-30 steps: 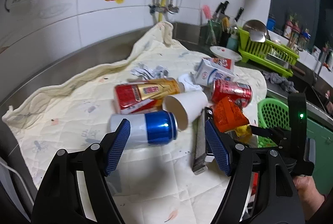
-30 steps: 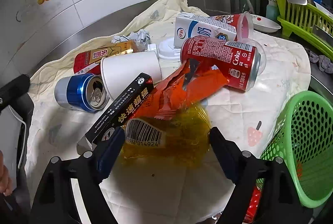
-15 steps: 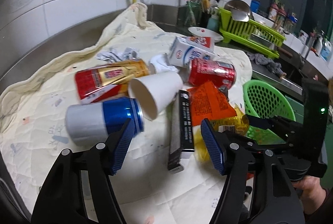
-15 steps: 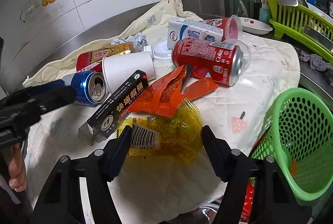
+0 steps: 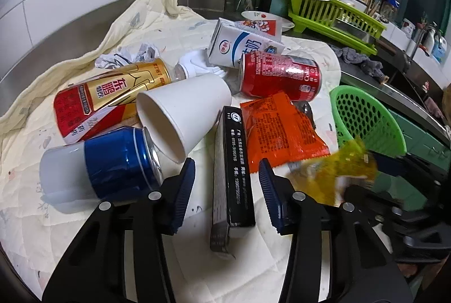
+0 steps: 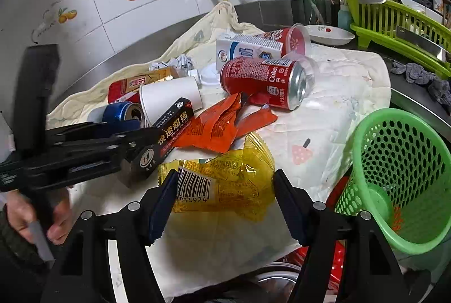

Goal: Collect trash
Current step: 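Carry both items to the green basket and release them inside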

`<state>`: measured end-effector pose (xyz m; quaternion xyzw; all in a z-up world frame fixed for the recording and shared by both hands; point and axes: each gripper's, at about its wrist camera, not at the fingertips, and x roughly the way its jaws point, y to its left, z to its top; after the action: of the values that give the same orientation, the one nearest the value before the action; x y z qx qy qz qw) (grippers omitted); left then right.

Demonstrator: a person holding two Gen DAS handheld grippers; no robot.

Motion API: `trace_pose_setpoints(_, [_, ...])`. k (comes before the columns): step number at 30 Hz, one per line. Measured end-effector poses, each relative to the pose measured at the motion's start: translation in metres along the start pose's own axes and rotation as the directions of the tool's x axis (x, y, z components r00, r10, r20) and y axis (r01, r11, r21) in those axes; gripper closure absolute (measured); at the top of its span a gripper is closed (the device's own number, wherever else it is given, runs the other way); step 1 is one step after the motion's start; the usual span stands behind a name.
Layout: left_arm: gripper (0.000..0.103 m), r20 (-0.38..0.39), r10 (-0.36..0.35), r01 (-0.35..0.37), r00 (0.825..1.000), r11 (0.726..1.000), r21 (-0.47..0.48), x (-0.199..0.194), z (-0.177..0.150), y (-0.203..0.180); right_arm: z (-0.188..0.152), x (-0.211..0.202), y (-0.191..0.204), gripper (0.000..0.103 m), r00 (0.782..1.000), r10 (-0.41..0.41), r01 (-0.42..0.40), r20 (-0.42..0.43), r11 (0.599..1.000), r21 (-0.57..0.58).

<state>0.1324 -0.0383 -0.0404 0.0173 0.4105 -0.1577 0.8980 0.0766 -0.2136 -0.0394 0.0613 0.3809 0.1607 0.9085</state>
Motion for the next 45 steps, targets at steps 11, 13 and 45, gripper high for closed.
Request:
trace_pose_setpoints(11, [0.082,-0.026,-0.025,0.025,0.999,0.999,-0.032,0.019,0.001,0.001,0.0,-0.025,-0.012,0.037,0.999,-0.029,0.029,0.044,0.999,0.015])
trace_pose_setpoints(13, [0.084,-0.02,-0.021,0.02,1.0,0.999,-0.036,0.015,0.0,0.002,-0.001,-0.028,-0.017,0.037,0.998,-0.036,0.035,0.049,0.999,0.021])
trace_pose_setpoints(45, [0.085,0.045,-0.246,0.238,0.968,0.961,0.138,-0.015,0.048,-0.131,-0.022,-0.044,-0.222,0.023,0.905,-0.424,0.422,-0.041,0.88,0.22])
